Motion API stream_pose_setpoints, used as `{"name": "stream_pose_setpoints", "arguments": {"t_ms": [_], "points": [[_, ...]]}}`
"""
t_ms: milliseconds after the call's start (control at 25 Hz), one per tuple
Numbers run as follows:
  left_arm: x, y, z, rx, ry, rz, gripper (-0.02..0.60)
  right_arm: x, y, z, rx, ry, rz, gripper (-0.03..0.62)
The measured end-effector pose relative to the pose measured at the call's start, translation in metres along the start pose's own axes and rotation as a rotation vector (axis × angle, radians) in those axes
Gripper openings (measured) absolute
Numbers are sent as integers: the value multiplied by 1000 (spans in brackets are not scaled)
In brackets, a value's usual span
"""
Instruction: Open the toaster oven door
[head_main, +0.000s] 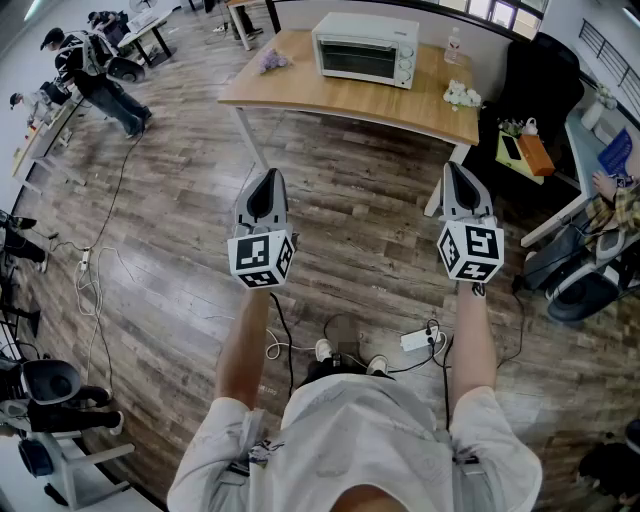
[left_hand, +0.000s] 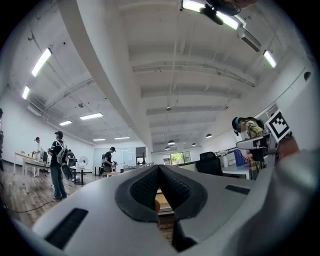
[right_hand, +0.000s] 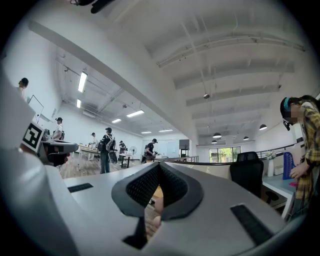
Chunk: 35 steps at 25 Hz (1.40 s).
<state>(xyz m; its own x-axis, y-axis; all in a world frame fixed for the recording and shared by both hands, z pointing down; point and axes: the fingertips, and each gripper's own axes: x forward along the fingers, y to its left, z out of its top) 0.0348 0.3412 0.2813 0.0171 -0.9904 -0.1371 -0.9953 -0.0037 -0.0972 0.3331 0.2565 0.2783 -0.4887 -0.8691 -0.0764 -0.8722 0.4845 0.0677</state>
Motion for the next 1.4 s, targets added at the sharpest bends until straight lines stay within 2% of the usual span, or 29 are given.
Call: {"name": "stream_pose_setpoints", "arguments": {"t_ms": [200, 400, 720, 960, 1320, 1400], "points": [[-1, 15, 0, -2, -16, -19, 14, 9, 18, 0, 11, 3, 18, 21], [-5, 40, -13, -7, -5, -4, 14, 21, 42, -7, 57, 3, 42, 21], [-8, 85, -18, 49, -8, -5, 14, 49, 93, -13, 37, -1, 44, 21], [-6, 101, -28, 33, 2, -15, 14, 60, 121, -18, 11, 5, 53, 23], [2, 105, -34, 32, 2, -35, 14, 68, 133, -28, 18, 5, 49, 26], [3, 107, -34, 32, -5, -29, 14, 70, 133, -29, 22, 5, 50, 52]]}}
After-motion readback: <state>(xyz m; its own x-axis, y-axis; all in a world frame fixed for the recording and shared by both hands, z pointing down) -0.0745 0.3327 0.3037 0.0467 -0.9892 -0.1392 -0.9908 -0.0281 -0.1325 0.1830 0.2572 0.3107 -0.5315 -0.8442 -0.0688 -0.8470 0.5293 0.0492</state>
